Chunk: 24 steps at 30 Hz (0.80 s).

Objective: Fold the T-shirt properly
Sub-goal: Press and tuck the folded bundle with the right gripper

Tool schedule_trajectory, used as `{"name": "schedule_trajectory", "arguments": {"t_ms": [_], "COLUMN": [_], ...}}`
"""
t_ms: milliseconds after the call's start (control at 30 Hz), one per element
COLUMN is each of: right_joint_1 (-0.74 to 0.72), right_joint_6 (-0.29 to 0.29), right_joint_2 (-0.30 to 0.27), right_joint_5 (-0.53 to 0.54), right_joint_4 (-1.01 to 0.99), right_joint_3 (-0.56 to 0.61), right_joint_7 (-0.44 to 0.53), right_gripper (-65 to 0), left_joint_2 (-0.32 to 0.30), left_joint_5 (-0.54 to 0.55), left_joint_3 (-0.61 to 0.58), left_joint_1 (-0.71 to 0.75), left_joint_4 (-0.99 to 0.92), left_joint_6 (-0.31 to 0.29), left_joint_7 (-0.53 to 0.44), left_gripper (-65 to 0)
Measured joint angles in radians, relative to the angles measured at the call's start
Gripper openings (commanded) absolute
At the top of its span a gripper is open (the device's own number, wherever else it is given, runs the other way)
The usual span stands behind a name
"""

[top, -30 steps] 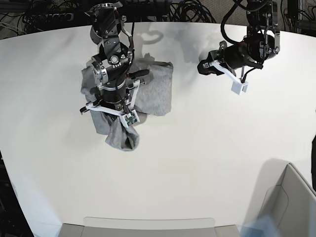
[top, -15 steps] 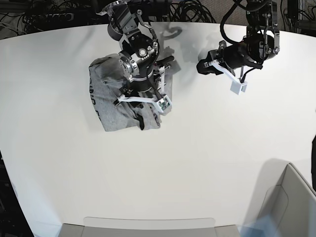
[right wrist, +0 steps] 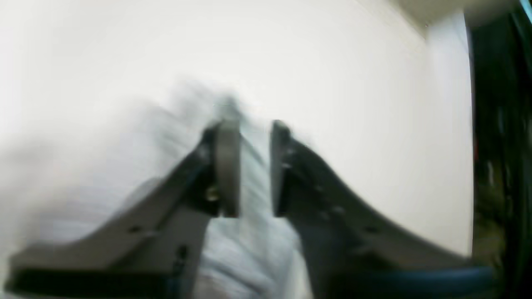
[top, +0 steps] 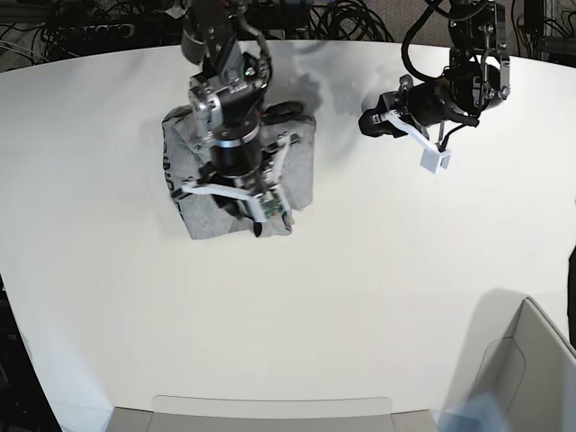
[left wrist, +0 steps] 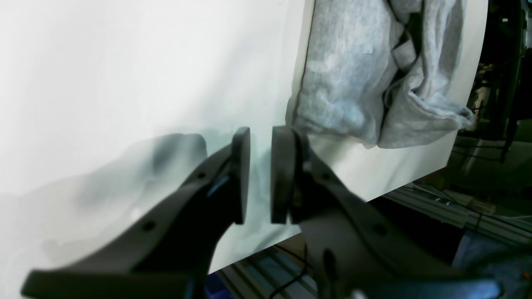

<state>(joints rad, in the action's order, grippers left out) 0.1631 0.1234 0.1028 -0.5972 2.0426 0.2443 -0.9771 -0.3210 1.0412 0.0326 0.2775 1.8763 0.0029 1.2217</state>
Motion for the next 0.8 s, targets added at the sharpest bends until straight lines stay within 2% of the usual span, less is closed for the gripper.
{"name": "schedule_trajectory", "arguments": {"t_ms": [33,200,300,333,367,467,567,800], "right_joint_1": [0.004,0.01,0.037,0.055,0.066,0.073,0.089,0.118], "right_joint_6": [-0.002,0.013,0.111,0.153,0.168,0.188,0.19,0.195], "right_joint_2": [-0.002,0.001,0.001,0.004,0.009,0.025,0.02,0.022], "right_joint_5": [-0.003,-0.003,-0.007,0.0,0.006,0.053,0.068,0.074], "right_joint_4": [-0.001,-0.002,-0.028,-0.046,-0.067,-0.149,-0.184,-0.137], "right_joint_3": [-0.052,-0.252,-0.279,-0.275,-0.266,-0.243,-0.182,0.05], "right_joint_7": [-0.002,-0.001,0.006,0.01,0.005,0.006,0.006,0.008], "right_gripper": [-65.0,-65.0,-65.0,-65.0,-65.0,-65.0,-65.0,-65.0], "left_joint_2": [0.0,0.0,0.0,0.0,0.0,0.003,0.005,0.005], "left_joint_5": [0.0,0.0,0.0,0.0,0.0,0.0,0.0,0.0], "left_joint_3": [0.0,-0.003,-0.003,-0.003,-0.003,-0.003,-0.003,-0.003], "left_joint_1": [0.0,0.001,0.002,0.0,-0.001,0.0,0.002,0.0], "left_joint_4": [0.0,0.0,0.0,0.0,0.0,0.0,0.0,0.0], "left_joint_6": [0.0,0.0,0.0,0.0,0.0,0.0,0.0,0.0], "left_joint_7": [0.001,-0.01,-0.011,-0.01,-0.011,-0.01,-0.011,-0.011], "left_gripper": [-54.5,-54.5,-54.5,-54.5,-54.5,-54.5,-54.5,-54.5]}}
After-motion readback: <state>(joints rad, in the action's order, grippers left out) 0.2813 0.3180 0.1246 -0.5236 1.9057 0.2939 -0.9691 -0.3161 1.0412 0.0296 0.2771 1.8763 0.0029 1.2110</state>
